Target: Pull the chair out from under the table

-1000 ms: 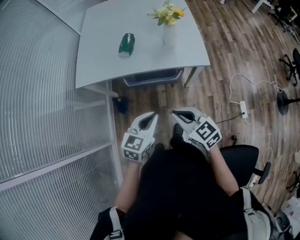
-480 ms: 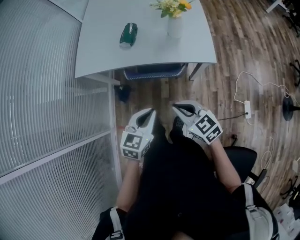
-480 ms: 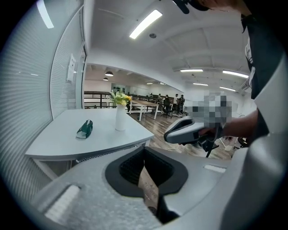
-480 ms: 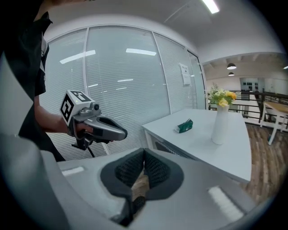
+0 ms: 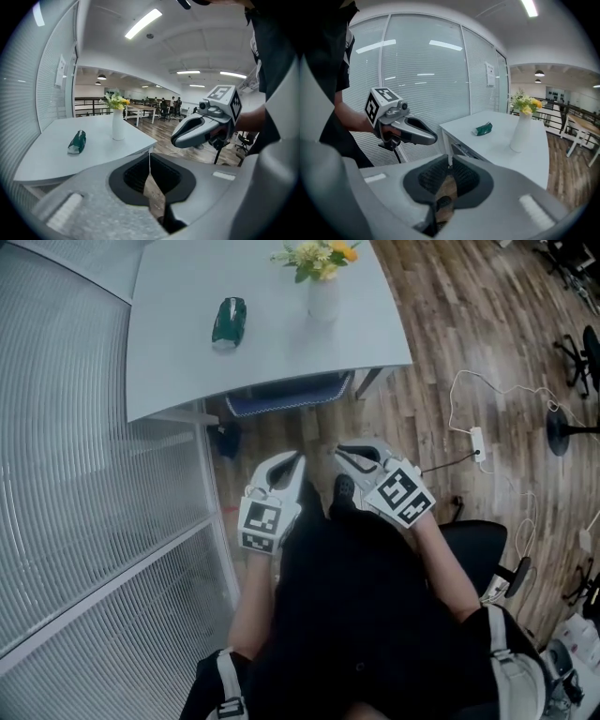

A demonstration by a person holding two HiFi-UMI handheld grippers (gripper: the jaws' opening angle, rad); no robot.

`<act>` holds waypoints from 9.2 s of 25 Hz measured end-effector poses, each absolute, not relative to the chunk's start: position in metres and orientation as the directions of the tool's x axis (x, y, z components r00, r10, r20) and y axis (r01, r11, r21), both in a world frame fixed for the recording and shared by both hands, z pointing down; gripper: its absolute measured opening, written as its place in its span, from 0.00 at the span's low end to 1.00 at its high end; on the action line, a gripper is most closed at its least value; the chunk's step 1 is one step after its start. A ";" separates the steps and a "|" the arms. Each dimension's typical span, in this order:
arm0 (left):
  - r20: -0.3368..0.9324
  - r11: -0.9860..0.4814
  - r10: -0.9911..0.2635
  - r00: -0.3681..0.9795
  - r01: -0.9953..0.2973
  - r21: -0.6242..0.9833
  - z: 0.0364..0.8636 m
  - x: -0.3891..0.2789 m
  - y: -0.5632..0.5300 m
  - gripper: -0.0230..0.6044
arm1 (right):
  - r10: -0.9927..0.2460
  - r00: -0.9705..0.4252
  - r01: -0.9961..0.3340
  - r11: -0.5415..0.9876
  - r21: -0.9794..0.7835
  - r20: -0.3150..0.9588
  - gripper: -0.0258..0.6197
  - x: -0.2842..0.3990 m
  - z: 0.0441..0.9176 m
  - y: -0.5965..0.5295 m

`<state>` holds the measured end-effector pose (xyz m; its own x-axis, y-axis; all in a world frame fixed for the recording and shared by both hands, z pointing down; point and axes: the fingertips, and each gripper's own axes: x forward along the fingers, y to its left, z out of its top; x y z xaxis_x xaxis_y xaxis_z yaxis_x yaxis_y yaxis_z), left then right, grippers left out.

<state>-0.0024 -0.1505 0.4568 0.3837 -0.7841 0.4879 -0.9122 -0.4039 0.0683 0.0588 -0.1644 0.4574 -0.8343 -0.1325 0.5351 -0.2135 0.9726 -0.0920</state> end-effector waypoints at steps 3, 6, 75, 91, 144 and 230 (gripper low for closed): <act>0.514 -0.477 -0.749 0.418 -0.879 0.020 0.466 -0.006 -0.164 0.06 | -0.172 -0.812 -0.247 0.967 -0.062 0.558 0.09 0.050 0.458 -0.177; 0.524 -0.526 -0.720 0.454 -0.850 0.015 0.473 -0.018 -0.178 0.06 | -0.210 -0.784 -0.275 0.961 -0.023 0.585 0.10 0.035 0.462 -0.190; 0.821 -0.838 -0.469 0.326 -0.456 -0.298 0.651 -0.115 -0.258 0.20 | -0.323 -0.322 0.116 0.919 0.376 0.890 0.18 -0.056 0.651 -0.276; 0.845 -0.845 -0.454 0.283 -0.438 -0.307 0.653 -0.114 -0.257 0.18 | -0.388 -0.288 0.154 0.884 0.442 0.876 0.16 -0.056 0.652 -0.276; 0.881 -0.838 -0.406 0.241 -0.483 -0.254 0.630 -0.035 -0.071 0.18 | -0.264 -0.389 0.220 0.904 0.367 0.883 0.15 0.021 0.631 -0.087; 0.903 -0.908 -0.289 0.317 -0.390 -0.154 0.653 0.014 0.205 0.18 | -0.235 -0.315 0.099 0.955 0.278 0.920 0.17 0.071 0.657 0.189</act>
